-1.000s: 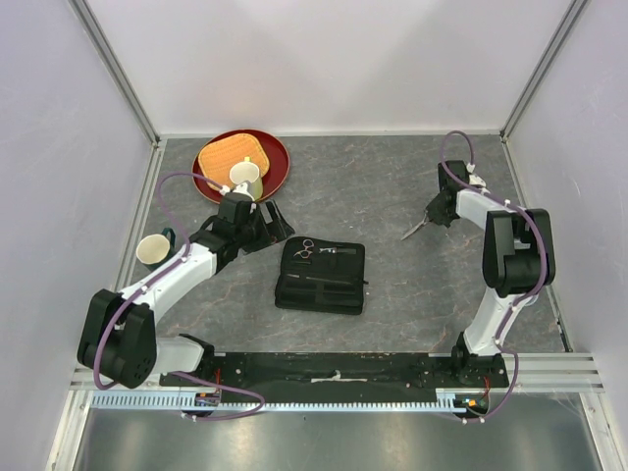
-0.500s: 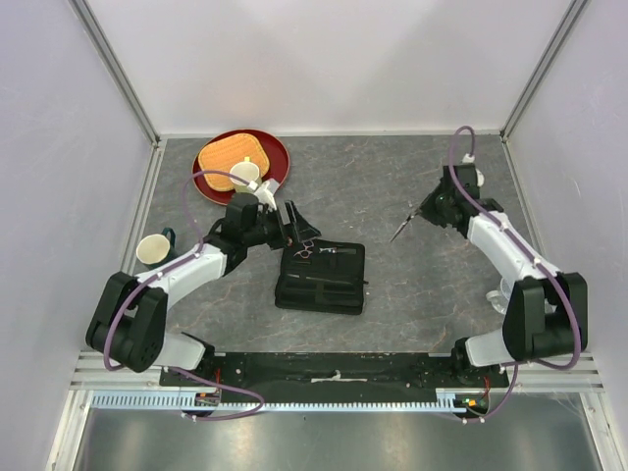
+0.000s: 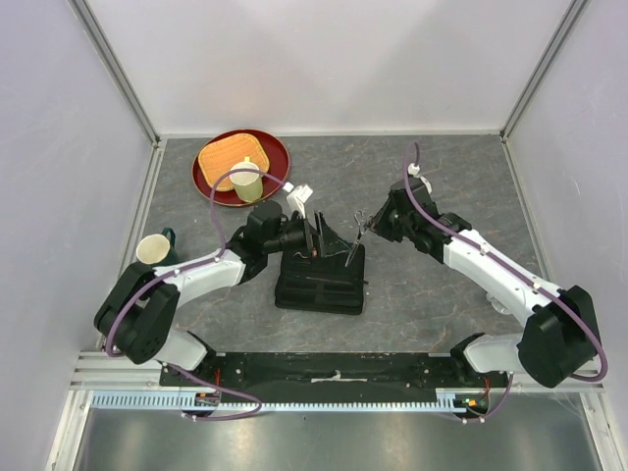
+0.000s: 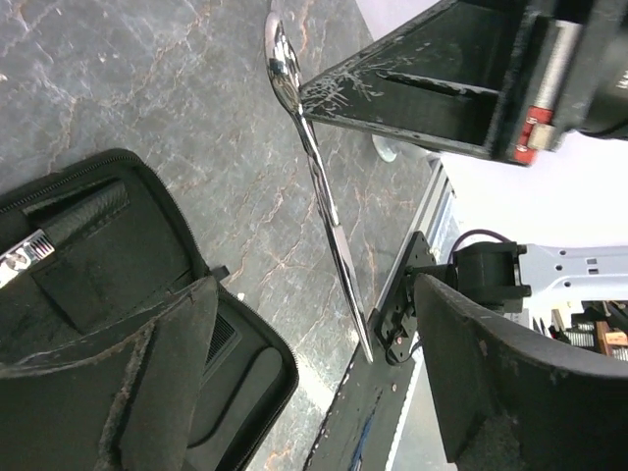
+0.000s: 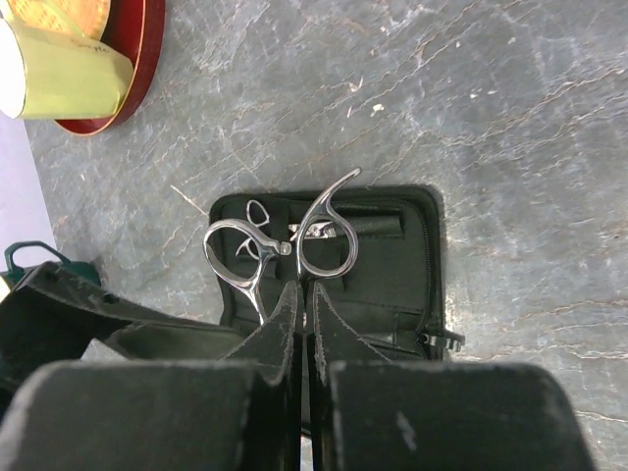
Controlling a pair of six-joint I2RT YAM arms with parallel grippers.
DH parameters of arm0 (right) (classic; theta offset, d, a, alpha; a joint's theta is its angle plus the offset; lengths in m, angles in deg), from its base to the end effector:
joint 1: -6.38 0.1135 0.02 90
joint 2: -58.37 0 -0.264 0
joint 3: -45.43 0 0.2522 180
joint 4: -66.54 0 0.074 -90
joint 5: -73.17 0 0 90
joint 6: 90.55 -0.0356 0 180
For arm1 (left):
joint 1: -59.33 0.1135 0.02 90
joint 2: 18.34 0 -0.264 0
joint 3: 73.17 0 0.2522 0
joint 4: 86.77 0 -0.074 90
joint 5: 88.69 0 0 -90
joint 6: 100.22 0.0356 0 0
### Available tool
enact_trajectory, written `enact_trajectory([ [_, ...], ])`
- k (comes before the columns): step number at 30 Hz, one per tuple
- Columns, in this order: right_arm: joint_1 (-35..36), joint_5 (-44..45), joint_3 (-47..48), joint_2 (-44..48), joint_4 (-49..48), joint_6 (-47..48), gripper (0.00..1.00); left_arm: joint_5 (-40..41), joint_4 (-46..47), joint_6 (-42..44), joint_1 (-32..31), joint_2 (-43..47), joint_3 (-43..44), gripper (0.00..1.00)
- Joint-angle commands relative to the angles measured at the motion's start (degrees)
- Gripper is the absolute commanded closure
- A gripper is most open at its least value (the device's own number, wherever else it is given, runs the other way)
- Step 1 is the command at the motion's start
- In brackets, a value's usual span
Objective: Sort the hair-cutting tools
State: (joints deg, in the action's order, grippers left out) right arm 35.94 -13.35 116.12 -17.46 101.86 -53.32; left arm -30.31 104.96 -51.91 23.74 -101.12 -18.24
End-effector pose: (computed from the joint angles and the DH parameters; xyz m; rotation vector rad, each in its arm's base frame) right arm 0.2532 0.1411 0.2758 0.5093 2.3147 0.6656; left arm 0.2412 -0.1956 0.2286 0.3229 2.0456 -1.3990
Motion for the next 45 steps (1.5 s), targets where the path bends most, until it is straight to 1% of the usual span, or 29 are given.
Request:
enact_trajectory([
  [1, 2.43, 1.96, 2.92, 0.86, -1.7, -2.51, 1.0, -1.17, 3.42, -1.2, -1.93, -2.99, 2.16, 0.17],
  [2, 2.95, 2.05, 3.01, 0.69, -1.96, -2.6, 1.0, -1.34, 3.33, -1.2, -2.63, -3.43, 2.42, 0.2],
  [3, 3.22, 2.05, 3.02, 0.69, -2.4, -2.95, 1.0, -1.6, 3.25, -1.2, -2.9, -4.39, 3.12, 0.28],
  [4, 3.4, 1.79, 3.1, 0.69, -2.58, -3.04, 1.0, -1.43, 2.98, -1.2, -3.16, -4.75, 3.39, 0.31],
  [6, 3.92, 1.88, 3.28, 0.6, -2.66, -2.95, 1.0, -1.26, 2.1, -1.37, -3.43, -5.46, 4.09, 0.36],
  [8, 4.27, 1.79, 3.63, 0.34, -2.75, -2.95, 1.0, -1.17, 1.84, -1.2, -3.52, -5.72, 4.36, 0.37],
  [10, 4.45, 1.88, 3.72, 0.33, -2.75, -2.95, 1.0, -1.34, 1.49, -0.94, -3.69, -5.9, 5.06, 0.44],
  [13, 4.54, 1.96, 3.89, -0.02, -2.93, -2.95, 1.0, -2.04, 0.52, -0.14, -3.96, -6.34, 6.12, 0.65],
  [14, 4.63, 1.88, 3.89, -0.19, -3.02, -2.95, 1.0, -2.22, 0.26, 0.2, -4.04, -6.6, 6.29, 0.82],
  [15, 4.63, 1.7, 4.15, -0.37, -3.02, -2.86, 1.0, -2.57, -0.09, 0.29, -4.04, -6.69, 6.64, 0.92],
  [16, 4.63, 1.18, 4.24, -0.37, -3.02, -2.77, 1.0, -2.57, -0.44, 0.47, -4.04, -6.69, 6.73, 0.98],
  [17, 4.63, 0.65, 4.42, -0.72, -3.1, -1.56, 1.0, -2.57, -0.88, 1.17, -4.13, -6.34, 6.82, 0.98],
  [18, 4.71, -0.57, 5.55, -0.89, -2.93, -0.32, 0.95, -2.66, -2.1, 1.7, -4.05, -6.08, 7.08, 0.98],
  [19, 4.63, -0.85, 6.52, -1.07, -2.15, 1.17, 0.67, -2.49, -2.9, 2.22, -4.04, -5.64, 7.17, 0.98],
  [20, 4.37, -0.94, 7.84, -1.33, -1.01, 5.53, 0.56, -2.4, -4.04, 3.88, -4.04, -4.59, 7.43, 0.98],
  [21, 4.36, -0.42, 10.81, -1.25, 2.75, 7.49, 0.48, -1.53, -7.71, 4.86, -4.04, -3.88, 8.39, 0.98],
  [22, 4.28, -1.19, 12.06, -1.07, 4.26, 10.47, 0.37, -1.52, -9.48, 5.91, -3.96, -3.44, 8.92, 0.98],
  [24, 3.93, -2.43, 16.0, -0.55, 9.34, 17.75, 0.32, -1.95, -13.09, 9.25, -3.96, -1.78, 10.68, 0.98],
  [25, 3.84, -3.13, 16.89, -0.02, 10.77, 20.14, 0.27, -1.87, -16.93, 10.22, -3.87, -1.07, 11.3, 0.98],
  [27, 3.84, -5.05, 17.78, 2.52, 12.54, 27.15, 0.23, -2.65, -20.29, 12.77, -3.69, 0.33, 13.14, 0.98],
  [28, 3.75, -6.11, 17.43, 3.49, 12.71, 29.02, 0.2, -3.27, -24.14, 13.73, -3.52, 0.69, 13.76, 0.98],
  [29, 3.75, -7.34, 17.08, 5.67, 12.45, 31.39, 0.18, -3.97, -25.13, 15.31, -3.43, 0.95, 14.9, 0.98],
  [30, 3.75, -8.4, 16.56, 6.48, 12.54, 35.07, 0.17, -6.59, -27.75, 15.85, -3.34, 1.31, 15.43, 0.98],
  [34, 3.66, -13.84, 16.02, 10.78, 12.89, 43.16, 0.16, -15.04, -33.22, 18.66, -2.29, 3.94, 16.84, 0.98],
  [35, 3.75, -17.25, 16.02, 11.49, 13.24, 44.59, 0.16, -17.66, -36.19, 19.97, -2.03, 4.55, 17.45, 0.98],
  [37, 3.66, -19.82, 16.02, 13.77, 13.77, 48.62, 0.16, -19.44, -39.45, 21.38, -1.67, 5.78, 18.16, 0.98],
  [41, 3.75, -30.97, 14.71, 17.12, 14.56, 55.47, 0.15, -25.94, -41.93, 23.23, -1.58, 9.38, 17.99, 0.98],
  [42, 3.66, -36.65, 14.1, 17.38, 14.47, 56.28, 0.15, -28.56, -41.93, 23.32, -1.58, 10.0, 17.81, 0.98],
  [45, 3.66, -44.5, 12.69, 17.04, 14.47, 57.69, 0.15, -32.0, -42.72, 24.64, -1.58, 11.94, 17.02, 0.98],
])
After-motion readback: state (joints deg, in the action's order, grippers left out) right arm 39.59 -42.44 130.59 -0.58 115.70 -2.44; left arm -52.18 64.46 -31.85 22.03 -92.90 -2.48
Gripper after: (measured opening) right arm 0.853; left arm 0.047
